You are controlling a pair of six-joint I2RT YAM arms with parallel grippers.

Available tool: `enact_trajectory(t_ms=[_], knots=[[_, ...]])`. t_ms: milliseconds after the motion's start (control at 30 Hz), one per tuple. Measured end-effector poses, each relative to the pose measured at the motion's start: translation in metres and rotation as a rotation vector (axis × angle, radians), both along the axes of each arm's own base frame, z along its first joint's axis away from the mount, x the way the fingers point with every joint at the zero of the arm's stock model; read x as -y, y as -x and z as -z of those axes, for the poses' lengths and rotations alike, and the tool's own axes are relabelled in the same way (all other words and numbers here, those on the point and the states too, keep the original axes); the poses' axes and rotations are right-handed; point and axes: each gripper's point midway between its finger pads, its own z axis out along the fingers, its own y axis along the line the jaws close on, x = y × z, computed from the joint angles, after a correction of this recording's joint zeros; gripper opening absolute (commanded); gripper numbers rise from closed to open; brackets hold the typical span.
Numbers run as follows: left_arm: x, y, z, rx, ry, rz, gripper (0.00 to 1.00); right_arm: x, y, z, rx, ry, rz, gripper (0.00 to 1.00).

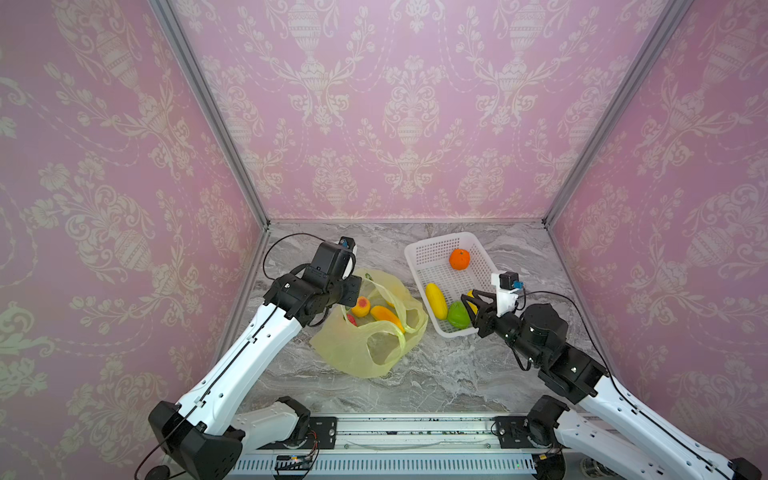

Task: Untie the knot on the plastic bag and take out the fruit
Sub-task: 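Move the right gripper back into the bag mouth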

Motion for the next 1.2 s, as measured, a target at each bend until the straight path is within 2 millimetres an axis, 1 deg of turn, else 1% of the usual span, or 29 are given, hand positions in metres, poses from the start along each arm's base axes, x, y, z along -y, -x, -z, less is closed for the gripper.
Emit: enact_trajectory(t_ms=[67,167,233,300,367,533,600,733,800,933,1033,1200], knots=[[0.000,0.000,0.000,0.000,0.000,0.000,0.00,-0.017,0.013,-0.005,0.026,0.003,-0.087,0.33],[0.000,0.000,0.000,0.000,0.000,0.000,0.00,-0.049,0.035,0.001,0.045,0.047,-0.237,0.31],[0.000,0.000,0.000,0.000,0.000,0.000,0.00,-0.075,0.053,0.009,0.063,0.095,-0.355,0.26],[0.000,0.000,0.000,0.000,0.000,0.000,0.00,-0.092,0.066,0.020,0.067,0.144,-0.432,0.21],[0.000,0.000,0.000,0.000,0.000,0.000,0.00,-0.102,0.070,0.031,0.064,0.182,-0.468,0.19],[0.000,0.000,0.000,0.000,0.000,0.000,0.00,-0.117,0.071,0.060,0.030,0.267,-0.519,0.16],[0.000,0.000,0.000,0.000,0.000,0.000,0.00,-0.124,0.076,0.070,0.023,0.296,-0.557,0.15],[0.000,0.000,0.000,0.000,0.000,0.000,0.00,-0.137,0.090,0.081,0.025,0.335,-0.626,0.15],[0.000,0.000,0.000,0.000,0.000,0.000,0.00,-0.144,0.092,0.082,0.030,0.349,-0.645,0.14],[0.000,0.000,0.000,0.000,0.000,0.000,0.00,-0.158,0.089,0.086,0.021,0.370,-0.657,0.12],[0.000,0.000,0.000,0.000,0.000,0.000,0.00,-0.173,0.082,0.091,0.006,0.400,-0.647,0.09],[0.000,0.000,0.000,-0.001,0.000,0.000,0.00,-0.200,0.063,0.096,-0.014,0.442,-0.610,0.11]])
